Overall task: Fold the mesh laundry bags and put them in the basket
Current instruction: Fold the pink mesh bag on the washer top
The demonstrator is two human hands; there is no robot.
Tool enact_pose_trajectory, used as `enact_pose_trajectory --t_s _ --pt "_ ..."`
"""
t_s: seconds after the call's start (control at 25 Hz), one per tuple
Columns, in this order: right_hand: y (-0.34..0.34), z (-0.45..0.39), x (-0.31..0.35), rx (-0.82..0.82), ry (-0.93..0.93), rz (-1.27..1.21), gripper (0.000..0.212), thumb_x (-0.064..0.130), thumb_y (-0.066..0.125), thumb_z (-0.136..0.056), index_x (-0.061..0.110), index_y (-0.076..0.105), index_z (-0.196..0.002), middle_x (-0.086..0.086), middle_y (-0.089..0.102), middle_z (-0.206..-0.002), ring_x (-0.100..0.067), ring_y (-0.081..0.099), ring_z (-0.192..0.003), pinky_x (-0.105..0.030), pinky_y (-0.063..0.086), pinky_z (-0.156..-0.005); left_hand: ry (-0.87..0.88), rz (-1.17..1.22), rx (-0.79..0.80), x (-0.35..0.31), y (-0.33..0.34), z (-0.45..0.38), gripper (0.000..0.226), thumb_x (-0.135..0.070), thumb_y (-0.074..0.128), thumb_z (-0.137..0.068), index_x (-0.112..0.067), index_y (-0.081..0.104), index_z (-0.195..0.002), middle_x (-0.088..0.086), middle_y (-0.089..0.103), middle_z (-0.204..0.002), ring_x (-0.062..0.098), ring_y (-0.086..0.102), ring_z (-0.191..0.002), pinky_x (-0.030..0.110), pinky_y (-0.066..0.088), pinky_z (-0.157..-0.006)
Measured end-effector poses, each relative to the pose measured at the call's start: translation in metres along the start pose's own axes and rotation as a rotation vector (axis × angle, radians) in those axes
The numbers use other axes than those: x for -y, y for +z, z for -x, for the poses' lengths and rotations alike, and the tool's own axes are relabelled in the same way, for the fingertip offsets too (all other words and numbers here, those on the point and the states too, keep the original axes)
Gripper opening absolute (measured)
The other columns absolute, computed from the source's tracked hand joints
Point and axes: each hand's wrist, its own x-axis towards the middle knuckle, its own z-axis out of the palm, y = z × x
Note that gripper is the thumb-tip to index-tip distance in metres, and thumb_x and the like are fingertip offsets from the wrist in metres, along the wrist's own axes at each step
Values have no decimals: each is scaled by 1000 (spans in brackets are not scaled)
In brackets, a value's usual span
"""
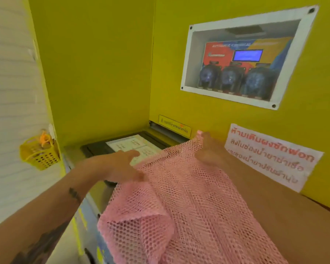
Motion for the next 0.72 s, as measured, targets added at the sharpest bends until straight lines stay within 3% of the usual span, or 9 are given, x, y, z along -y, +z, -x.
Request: enact_pose_trajectory --t_s 0.08,0.2,0.28,0.4,0.44,0.52,0.6,0.64,0.72 --pt "14 2 4 46 -31 77 73 14 58 -87 23 26 -152 -12 46 -146 -33 53 -122 -36 50 -87 -36 -55 21 14 8 2 87 -51 66 -83 -37 16 -153 3 38 -153 25 48 -128 38 43 -103" --pt "21 10 9 191 -64 273 51 19 53 -91 15 46 -142 -10 53 -139 -26 53 -120 -33 45 -92 -16 46 -80 30 7 4 69 -24 62 -85 -36 32 -147 5 55 -131 19 56 -96 30 48 -78" --pt "22 13 5 221 -99 377 43 26 51 -93 15 53 -134 -8 55 -136 -22 52 -113 -33 44 -91 30 78 -90 33 5 8 60 -14 54 -87 -35 41 -142 7 57 -132 20 62 -94 30 50 -71" --pt "21 11 -9 198 -74 365 44 30 53 -90 21 53 -132 -7 52 -140 -24 49 -119 -40 42 -100 20 168 -173 44 -17 16 55 -8 51 -89 -31 45 -139 7 62 -106 21 62 -82 33 51 -65" --pt "19 12 -15 158 -54 417 48 34 53 -88 25 50 -135 -8 47 -144 -28 43 -128 -46 36 -107 -28 130 -252 48 -26 17 57 -9 53 -88 -29 44 -140 9 60 -108 22 60 -86 33 50 -68" --pt "15 17 -28 70 8 586 60 43 52 -84 30 40 -142 -14 32 -153 -36 23 -142 -59 16 -113 -180 -122 -460 47 -31 20 62 -12 58 -84 -24 40 -142 14 49 -128 32 51 -111 43 50 -85" --pt "10 24 -34 56 47 634 71 48 52 -84 27 31 -149 -15 21 -159 -38 13 -146 -62 9 -114 -95 -219 -666 24 -14 25 60 -18 58 -83 -24 39 -140 13 43 -135 35 43 -124 51 46 -94" --pt "8 26 -35 62 46 607 72 47 52 -84 26 30 -150 -14 20 -160 -38 13 -147 -61 9 -115 23 -138 -651 5 -1 32 57 -25 56 -87 -26 39 -141 11 43 -138 33 42 -128 52 45 -98" --pt "-1 39 -33 97 6 510 70 42 56 -84 29 33 -150 -11 23 -159 -37 19 -146 -57 17 -116 213 -3 -385 -26 32 46 56 -49 50 -92 -31 37 -144 4 37 -148 29 38 -136 53 38 -108"
